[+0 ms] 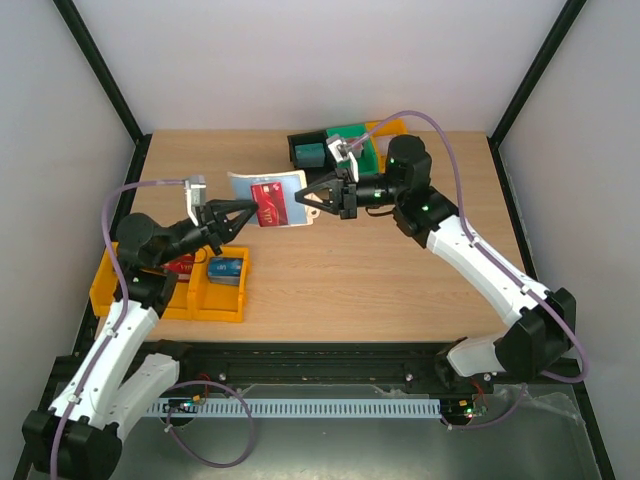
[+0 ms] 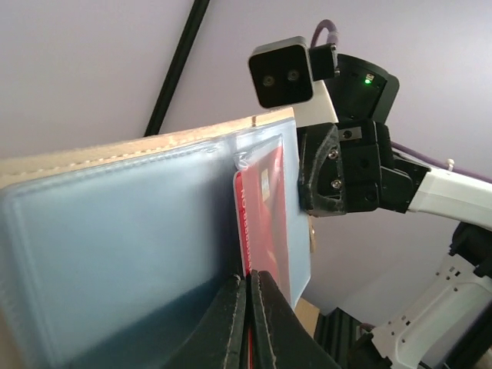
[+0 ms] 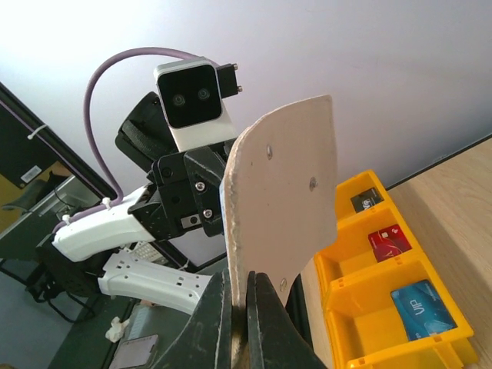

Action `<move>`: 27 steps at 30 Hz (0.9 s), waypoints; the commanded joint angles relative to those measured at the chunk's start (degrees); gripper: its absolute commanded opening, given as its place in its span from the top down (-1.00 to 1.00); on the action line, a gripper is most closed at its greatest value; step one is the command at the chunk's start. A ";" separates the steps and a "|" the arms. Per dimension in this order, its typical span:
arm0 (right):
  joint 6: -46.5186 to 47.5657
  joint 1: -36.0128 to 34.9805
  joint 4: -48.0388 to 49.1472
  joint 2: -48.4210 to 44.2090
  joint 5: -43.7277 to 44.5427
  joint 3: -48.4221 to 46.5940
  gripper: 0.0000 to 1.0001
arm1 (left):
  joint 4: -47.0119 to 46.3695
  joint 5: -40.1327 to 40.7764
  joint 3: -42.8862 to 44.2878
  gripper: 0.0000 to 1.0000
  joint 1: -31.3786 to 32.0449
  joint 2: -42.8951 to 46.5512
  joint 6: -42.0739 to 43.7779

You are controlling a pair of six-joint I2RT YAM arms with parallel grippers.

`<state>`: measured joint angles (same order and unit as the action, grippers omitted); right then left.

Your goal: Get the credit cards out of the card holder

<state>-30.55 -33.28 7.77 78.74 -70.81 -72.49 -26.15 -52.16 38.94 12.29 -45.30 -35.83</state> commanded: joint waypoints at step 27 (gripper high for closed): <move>-2.43 10.25 -7.08 -2.82 14.63 1.42 0.97 | 12.07 18.51 2.81 0.95 -8.71 3.18 -4.71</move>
<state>-30.72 -23.70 3.36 76.49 -63.07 -71.64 -17.02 -41.45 40.23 6.11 -42.83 -32.97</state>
